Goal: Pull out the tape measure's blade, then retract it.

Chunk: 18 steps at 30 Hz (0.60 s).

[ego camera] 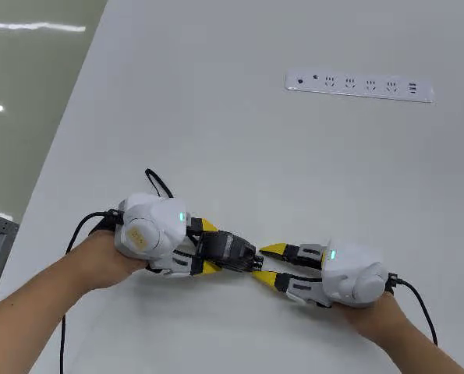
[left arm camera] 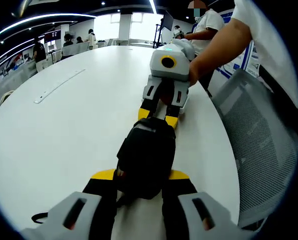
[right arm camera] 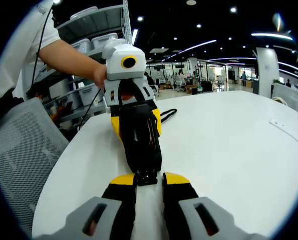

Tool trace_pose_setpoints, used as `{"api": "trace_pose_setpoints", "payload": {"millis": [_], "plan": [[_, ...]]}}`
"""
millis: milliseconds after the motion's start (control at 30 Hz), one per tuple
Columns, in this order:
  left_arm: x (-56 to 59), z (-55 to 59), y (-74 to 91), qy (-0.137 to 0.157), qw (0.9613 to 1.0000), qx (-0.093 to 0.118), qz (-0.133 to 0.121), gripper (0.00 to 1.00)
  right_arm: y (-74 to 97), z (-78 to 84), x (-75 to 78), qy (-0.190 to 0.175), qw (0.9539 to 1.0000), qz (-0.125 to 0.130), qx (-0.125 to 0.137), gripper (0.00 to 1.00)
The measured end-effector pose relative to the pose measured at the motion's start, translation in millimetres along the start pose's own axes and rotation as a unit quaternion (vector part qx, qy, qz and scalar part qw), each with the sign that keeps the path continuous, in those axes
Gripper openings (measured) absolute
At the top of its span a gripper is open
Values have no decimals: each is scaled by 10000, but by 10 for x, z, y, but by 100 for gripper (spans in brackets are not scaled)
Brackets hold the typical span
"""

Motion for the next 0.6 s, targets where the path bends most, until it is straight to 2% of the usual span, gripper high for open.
{"api": "trace_pose_setpoints", "payload": {"millis": [200,600], "plan": [[0,-1,-2,-6,10000,8,13,31,-17,11,-33,63,10000,-64,38,15],[-3,-2,0,9,10000,19,11,31,-20,-1,-28,15,9999,-98,133,14]]}}
Point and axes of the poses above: the centre of the closed fingertips' face, and the gripper's own axes: y roughly backward along the fingers, x roughly to its right, z roughly out of its underside, the point moved 3 cm from there along y, roughly backward along the fingers, and after that the axes turned 5 degrees about y, right-handed, at the moved point
